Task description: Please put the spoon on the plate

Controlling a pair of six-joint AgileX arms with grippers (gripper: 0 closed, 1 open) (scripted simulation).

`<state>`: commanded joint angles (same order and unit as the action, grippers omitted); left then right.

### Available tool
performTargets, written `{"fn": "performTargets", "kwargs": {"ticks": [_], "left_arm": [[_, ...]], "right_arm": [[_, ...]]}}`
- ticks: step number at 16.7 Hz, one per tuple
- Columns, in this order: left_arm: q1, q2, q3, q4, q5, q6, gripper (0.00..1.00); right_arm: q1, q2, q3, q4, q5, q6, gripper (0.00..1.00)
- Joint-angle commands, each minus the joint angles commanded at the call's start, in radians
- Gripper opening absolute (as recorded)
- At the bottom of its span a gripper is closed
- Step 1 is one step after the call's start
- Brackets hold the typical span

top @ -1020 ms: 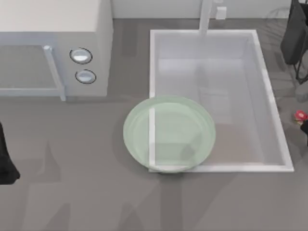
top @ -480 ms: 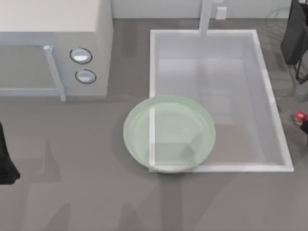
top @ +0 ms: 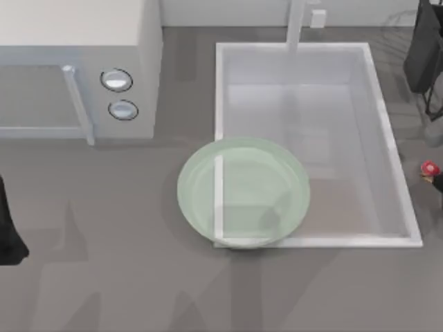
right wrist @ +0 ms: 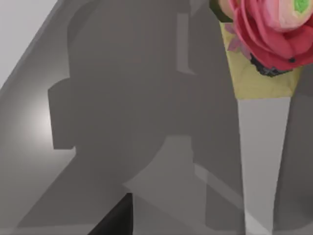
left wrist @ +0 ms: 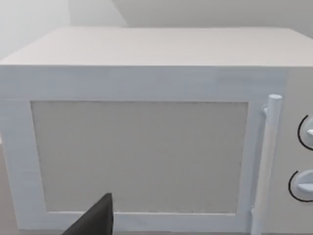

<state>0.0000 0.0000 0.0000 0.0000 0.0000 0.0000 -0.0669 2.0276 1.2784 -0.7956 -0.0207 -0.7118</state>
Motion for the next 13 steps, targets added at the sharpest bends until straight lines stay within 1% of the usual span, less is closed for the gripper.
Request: {"fn": "performTargets", "kwargs": {"ticks": [3,10,13], "left_arm": [[0.0,0.0,0.0,0.0,0.0,0.0,1.0],[0.0,0.0,0.0,0.0,0.0,0.0,1.0],[0.0,0.0,0.0,0.0,0.0,0.0,1.0]], "right_arm": [[0.003,-0.007,0.024,-0.034,0.0,-0.005,0.0],[0.003,-0.091,0.195,-0.285,-0.001,-0.01,0.0],[-0.002,-0.119,0.241,-0.36,-0.001,-0.005,0.0]]}}
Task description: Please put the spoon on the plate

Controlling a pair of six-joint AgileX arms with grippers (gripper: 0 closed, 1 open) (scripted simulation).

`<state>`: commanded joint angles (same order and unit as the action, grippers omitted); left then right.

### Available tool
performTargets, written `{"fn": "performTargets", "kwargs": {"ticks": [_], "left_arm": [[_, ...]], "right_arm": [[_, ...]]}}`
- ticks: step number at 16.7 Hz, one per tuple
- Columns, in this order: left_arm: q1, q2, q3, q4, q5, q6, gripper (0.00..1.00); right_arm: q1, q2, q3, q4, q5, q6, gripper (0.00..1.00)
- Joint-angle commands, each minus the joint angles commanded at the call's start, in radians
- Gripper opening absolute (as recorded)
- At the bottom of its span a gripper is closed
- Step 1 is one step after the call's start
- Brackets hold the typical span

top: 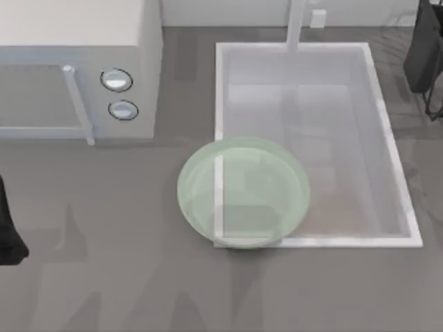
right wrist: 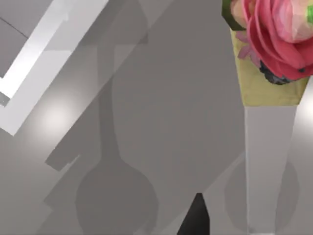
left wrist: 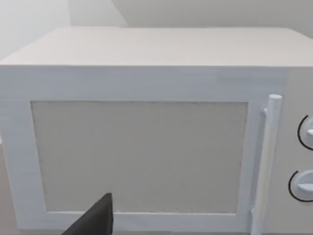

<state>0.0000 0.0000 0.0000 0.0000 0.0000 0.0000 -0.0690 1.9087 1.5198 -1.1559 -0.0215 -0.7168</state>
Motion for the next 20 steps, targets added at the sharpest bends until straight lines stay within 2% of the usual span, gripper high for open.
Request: {"fn": "performTargets", "kwargs": {"ticks": [6,10,12,15,20], "left_arm": [[0.0,0.0,0.0,0.0,0.0,0.0,1.0],[0.0,0.0,0.0,0.0,0.0,0.0,1.0],[0.0,0.0,0.0,0.0,0.0,0.0,1.0],[0.0,0.0,0.0,0.0,0.0,0.0,1.0],[0.0,0.0,0.0,0.0,0.0,0.0,1.0]], "right_arm": [[0.008,0.005,0.006,-0.006,0.0,0.012,0.0],[0.083,0.052,0.07,-0.027,0.007,0.152,0.0],[0.147,0.092,0.122,-0.044,0.012,0.288,0.0],[0.26,0.163,0.211,-0.076,0.02,0.568,0.0],[0.455,0.305,0.371,-0.148,0.029,1.22,0.0]]}}
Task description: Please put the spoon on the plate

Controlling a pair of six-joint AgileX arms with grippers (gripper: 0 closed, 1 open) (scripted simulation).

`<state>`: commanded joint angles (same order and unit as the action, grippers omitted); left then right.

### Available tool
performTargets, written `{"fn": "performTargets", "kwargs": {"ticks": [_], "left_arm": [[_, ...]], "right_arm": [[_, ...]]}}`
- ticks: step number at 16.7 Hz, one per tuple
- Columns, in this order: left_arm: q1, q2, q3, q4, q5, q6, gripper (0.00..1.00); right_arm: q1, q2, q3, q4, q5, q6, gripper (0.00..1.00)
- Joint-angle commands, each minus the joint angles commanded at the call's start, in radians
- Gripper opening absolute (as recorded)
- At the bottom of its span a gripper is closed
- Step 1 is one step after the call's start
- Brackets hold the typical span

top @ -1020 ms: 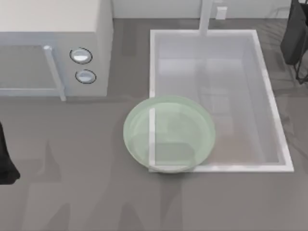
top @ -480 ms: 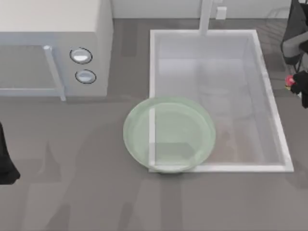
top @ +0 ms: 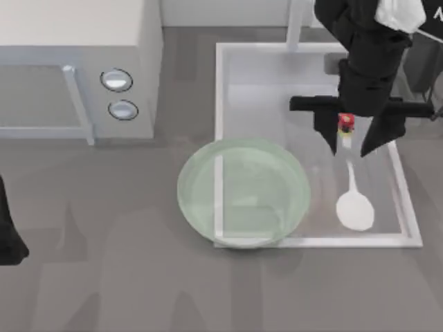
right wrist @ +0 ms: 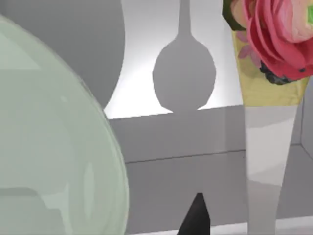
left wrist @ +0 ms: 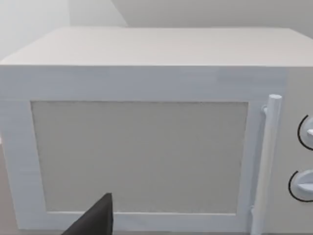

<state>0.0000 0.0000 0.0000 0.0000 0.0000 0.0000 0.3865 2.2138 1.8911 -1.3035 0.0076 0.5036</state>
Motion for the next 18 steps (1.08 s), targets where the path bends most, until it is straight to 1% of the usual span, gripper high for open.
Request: {"fn": "performTargets", "kwargs": {"ticks": [6,8,10,12,14,16,18], "left_arm": [[0.0,0.0,0.0,0.0,0.0,0.0,1.0],[0.0,0.0,0.0,0.0,0.0,0.0,1.0],[0.0,0.0,0.0,0.0,0.0,0.0,1.0],[0.0,0.0,0.0,0.0,0.0,0.0,1.0],[0.0,0.0,0.0,0.0,0.0,0.0,1.0],[0.0,0.0,0.0,0.0,0.0,0.0,1.0],[0.0,0.0,0.0,0.0,0.0,0.0,1.0]], "right_arm": [[0.175,0.145,0.168,-0.073,0.0,0.858,0.0],[0.213,0.178,0.214,-0.088,0.0,1.106,0.0],[0.24,0.203,0.257,-0.097,0.001,1.318,0.0],[0.26,0.222,0.295,-0.103,0.004,1.492,0.0],[0.271,0.232,0.326,-0.104,0.007,1.624,0.0],[0.277,0.236,0.347,-0.102,0.011,1.716,0.0],[0.279,0.236,0.359,-0.099,0.013,1.77,0.0]]}}
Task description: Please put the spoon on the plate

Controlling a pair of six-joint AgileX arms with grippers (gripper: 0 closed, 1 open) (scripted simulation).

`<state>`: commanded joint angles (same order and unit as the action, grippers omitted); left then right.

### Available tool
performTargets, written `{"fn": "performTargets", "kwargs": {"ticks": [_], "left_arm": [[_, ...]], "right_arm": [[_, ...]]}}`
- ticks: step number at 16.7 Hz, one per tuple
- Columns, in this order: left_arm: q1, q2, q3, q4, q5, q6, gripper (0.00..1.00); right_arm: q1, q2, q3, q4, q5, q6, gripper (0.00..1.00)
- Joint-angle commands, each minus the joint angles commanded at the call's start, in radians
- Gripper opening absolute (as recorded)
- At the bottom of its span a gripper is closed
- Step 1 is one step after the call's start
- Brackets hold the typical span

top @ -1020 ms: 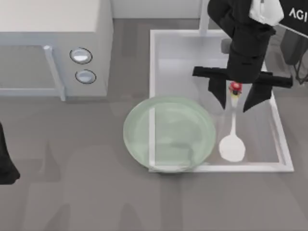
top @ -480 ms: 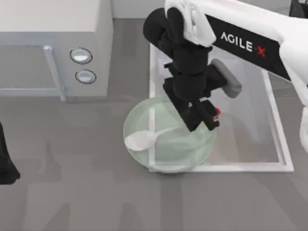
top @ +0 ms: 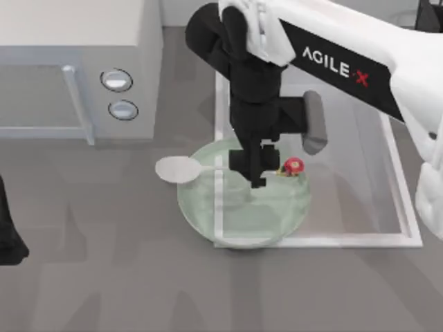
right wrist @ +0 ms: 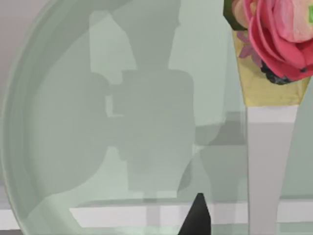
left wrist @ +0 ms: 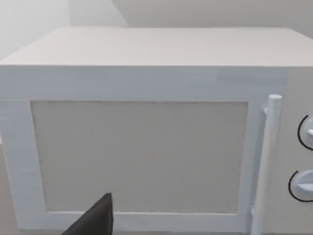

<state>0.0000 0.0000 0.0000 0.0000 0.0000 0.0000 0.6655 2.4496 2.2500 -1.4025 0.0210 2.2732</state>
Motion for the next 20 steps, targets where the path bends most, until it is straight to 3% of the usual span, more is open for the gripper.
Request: {"fn": "performTargets", "kwargs": {"ticks": [20], "left_arm": [[0.0,0.0,0.0,0.0,0.0,0.0,1.0]], "right_arm": [[-0.035,-0.109,-0.062,-0.025,0.045,0.061,0.0]]}}
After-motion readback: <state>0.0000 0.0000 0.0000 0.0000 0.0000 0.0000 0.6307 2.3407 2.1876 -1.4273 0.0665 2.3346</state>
